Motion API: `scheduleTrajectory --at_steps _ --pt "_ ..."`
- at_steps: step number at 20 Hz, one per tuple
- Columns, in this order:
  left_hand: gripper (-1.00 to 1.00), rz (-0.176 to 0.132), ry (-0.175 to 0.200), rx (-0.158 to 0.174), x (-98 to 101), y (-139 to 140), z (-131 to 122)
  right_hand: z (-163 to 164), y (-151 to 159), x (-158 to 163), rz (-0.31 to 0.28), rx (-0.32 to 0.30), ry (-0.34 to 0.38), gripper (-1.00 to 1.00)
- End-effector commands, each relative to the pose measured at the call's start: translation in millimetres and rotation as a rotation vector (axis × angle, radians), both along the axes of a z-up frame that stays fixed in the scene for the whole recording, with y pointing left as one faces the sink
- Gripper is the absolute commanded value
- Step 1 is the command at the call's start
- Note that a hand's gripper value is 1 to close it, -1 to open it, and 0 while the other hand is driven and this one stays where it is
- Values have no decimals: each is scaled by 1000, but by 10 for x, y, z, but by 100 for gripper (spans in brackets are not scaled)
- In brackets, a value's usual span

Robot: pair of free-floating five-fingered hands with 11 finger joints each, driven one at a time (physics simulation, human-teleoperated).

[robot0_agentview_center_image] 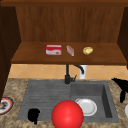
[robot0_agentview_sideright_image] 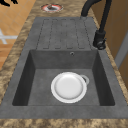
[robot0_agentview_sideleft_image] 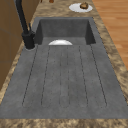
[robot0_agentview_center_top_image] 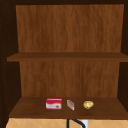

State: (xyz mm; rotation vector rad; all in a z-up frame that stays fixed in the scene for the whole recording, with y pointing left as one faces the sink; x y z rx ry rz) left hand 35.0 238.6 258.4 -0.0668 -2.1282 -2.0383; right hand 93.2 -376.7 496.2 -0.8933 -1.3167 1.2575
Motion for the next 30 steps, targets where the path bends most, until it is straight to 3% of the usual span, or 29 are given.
scheduleTrajectory --at_steps 1,11,14,24,30 --pt "0 0 0 0 0 0 0 -53 -194 0 6 -103 0 -100" --pt "0 0 0 0 0 0 0 -246 -641 -45 24 -195 64 -100" --pt "0 0 0 0 0 0 0 -428 -832 -34 26 -179 70 -100" --pt "0 0 0 0 0 0 0 -889 -1353 -109 29 -204 40 -100" --pt "0 0 0 0 0 0 0 -1272 -1692 -372 -1 -231 2 -100"
